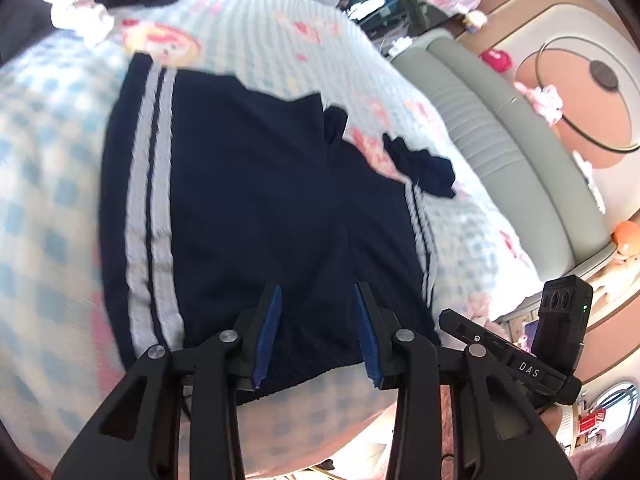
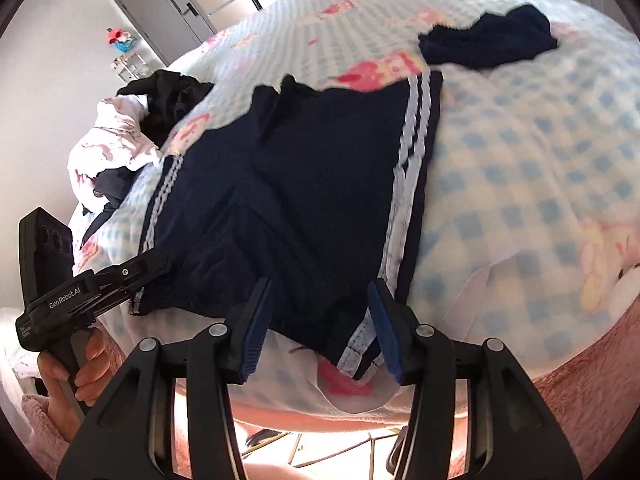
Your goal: Fold clothes
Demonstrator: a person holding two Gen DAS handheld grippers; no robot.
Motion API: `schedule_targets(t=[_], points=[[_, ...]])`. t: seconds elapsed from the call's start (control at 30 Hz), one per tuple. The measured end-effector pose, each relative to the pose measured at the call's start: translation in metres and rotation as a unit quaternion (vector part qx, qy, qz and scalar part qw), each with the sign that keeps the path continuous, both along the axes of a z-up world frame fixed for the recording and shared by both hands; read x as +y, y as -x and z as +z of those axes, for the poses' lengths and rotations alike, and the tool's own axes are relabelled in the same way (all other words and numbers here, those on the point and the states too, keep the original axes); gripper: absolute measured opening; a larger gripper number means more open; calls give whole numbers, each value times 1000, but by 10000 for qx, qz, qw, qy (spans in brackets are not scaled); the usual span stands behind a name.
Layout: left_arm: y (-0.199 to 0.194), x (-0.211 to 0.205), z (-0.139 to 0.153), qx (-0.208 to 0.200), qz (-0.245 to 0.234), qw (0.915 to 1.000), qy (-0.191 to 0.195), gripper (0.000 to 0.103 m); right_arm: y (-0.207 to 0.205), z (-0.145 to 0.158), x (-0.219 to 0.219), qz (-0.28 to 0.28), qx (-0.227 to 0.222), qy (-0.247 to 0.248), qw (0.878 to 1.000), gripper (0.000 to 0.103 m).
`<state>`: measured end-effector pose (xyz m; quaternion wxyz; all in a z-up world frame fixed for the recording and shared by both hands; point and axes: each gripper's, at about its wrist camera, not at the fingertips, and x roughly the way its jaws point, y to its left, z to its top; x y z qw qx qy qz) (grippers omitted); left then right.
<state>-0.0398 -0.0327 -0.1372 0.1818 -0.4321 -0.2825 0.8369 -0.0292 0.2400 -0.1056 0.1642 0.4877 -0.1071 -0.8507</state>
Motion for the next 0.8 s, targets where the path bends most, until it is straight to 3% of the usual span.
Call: schedule_targets(t=[0.07, 0.17, 0.27, 0.33, 0.4, 0.47, 0.5, 0.57, 0.67, 0.8], points=[[-1, -9, 4, 33, 252, 9993, 284, 40, -3, 8, 0, 22, 205, -79, 9998, 52], [-6, -19, 3, -145, 606, 9955, 709, 40, 4, -3, 0, -23, -22, -37, 10000, 52], [-21, -36, -5, -459, 1240, 9866, 958, 40, 8, -15, 2, -68, -321, -71, 9994, 52], [-33, -49, -10, -571, 1468, 9858, 590, 40, 7, -11, -3, -146, -169, -172, 9996, 52], [-38, -45, -3, -330, 1340, 9889, 546, 40, 6, -2, -12, -169, 63, -293, 9994, 52], [-37, -18, 11, 50, 907, 9885, 1209, 40, 3, 7, -26, 210, 244, -270, 9991, 52], [-35, -3, 17, 222, 675, 9851, 1567, 45, 1, 10, -34, 411, 320, -254, 9983, 52], [-25, 33, 16, 346, 72, 9693, 2433, 48, -5, 11, -51, 1067, 276, -108, 9939, 52], [-14, 61, 8, 271, -462, 9646, 2581, 48, -15, 3, -76, 1695, 165, -177, 9852, 51], [-10, 90, 2, 280, -863, 9496, 3000, 48, -10, -12, -85, 1729, -110, -391, 9841, 51]])
